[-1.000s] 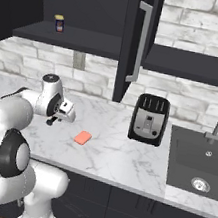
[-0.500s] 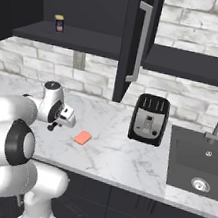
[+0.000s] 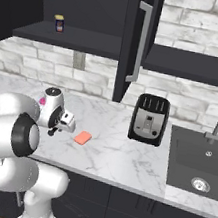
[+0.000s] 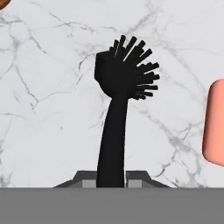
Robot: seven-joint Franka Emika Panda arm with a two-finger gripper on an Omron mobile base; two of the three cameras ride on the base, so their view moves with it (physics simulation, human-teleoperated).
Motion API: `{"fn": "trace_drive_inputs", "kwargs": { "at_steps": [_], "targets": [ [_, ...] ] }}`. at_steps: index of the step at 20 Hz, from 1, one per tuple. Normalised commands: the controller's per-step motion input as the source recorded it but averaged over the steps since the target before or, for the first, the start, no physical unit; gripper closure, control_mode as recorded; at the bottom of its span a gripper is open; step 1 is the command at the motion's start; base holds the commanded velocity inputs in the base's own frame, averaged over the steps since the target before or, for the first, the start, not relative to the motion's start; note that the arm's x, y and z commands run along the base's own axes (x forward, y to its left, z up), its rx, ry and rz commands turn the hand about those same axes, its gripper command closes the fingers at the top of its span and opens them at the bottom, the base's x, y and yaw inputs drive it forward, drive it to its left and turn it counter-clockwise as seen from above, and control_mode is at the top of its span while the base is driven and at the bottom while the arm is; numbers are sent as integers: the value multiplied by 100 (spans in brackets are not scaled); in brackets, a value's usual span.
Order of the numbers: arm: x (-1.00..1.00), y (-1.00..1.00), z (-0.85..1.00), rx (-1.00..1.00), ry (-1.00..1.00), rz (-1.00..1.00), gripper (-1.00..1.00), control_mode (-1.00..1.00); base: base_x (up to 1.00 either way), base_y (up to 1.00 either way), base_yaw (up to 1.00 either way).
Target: Pick the bar soap and dish brush from the cabinet and place them on the counter.
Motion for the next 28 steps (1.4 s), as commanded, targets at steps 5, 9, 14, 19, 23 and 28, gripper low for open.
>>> {"fn": "trace_drive_inputs", "kwargs": {
  "at_steps": [5,9,14,19,23,28],
  "targets": [
    [0,0,-28,0,0,2,100,-100,0,0,0],
    [0,0,-26,0,0,1,100,-100,0,0,0],
    [0,0,-23,0,0,2,100,-100,0,0,0],
    [0,0,-24,0,0,2,100,-100,0,0,0],
    [0,0,-20,0,0,2,100,-100,0,0,0],
    [0,0,-19,0,0,2,-100,-100,0,0,0]
  ]
}}
